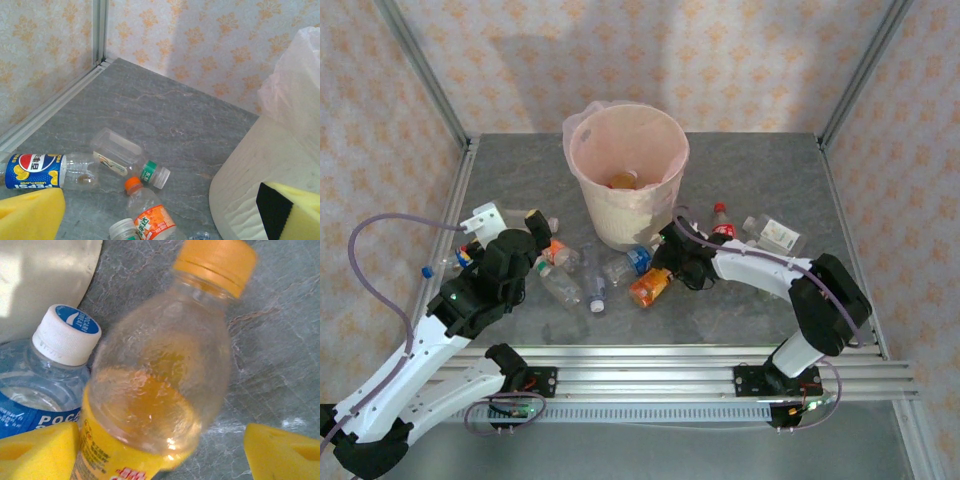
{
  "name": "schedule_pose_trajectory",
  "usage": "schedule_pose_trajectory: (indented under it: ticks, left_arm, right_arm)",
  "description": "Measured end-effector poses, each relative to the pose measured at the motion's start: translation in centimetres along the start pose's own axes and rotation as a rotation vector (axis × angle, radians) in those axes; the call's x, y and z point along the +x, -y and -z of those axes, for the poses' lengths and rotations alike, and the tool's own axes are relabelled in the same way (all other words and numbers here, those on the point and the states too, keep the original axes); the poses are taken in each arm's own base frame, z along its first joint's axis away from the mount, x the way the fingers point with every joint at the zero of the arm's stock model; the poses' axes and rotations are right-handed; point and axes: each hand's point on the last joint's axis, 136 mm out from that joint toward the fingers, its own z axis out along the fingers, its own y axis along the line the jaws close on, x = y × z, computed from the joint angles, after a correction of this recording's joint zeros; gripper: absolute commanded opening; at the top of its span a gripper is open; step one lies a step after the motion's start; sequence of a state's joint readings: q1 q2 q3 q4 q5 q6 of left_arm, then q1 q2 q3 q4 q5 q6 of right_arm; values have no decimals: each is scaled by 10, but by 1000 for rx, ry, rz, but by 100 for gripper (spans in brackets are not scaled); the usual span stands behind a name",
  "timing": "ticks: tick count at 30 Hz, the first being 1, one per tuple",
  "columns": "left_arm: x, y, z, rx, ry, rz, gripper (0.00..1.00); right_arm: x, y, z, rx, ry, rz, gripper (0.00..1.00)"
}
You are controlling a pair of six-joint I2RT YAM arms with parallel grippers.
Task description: Put the plastic bottles in the bin
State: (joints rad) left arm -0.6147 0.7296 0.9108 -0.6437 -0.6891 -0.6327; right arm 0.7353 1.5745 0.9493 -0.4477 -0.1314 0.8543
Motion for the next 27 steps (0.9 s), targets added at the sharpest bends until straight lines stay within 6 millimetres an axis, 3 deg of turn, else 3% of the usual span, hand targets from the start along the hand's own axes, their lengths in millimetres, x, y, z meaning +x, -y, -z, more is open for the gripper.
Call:
schedule_pose_trajectory:
  ticks: [17,27]
  left_arm:
    - [1,1,-1,-4,-4,-6,100]
    - [3,2,-3,-7,-8,-6,100]
  right_arm:
    - [-7,22,-9,74,-13,-9,88]
    - [-3,31,-26,116,-36,-9,82]
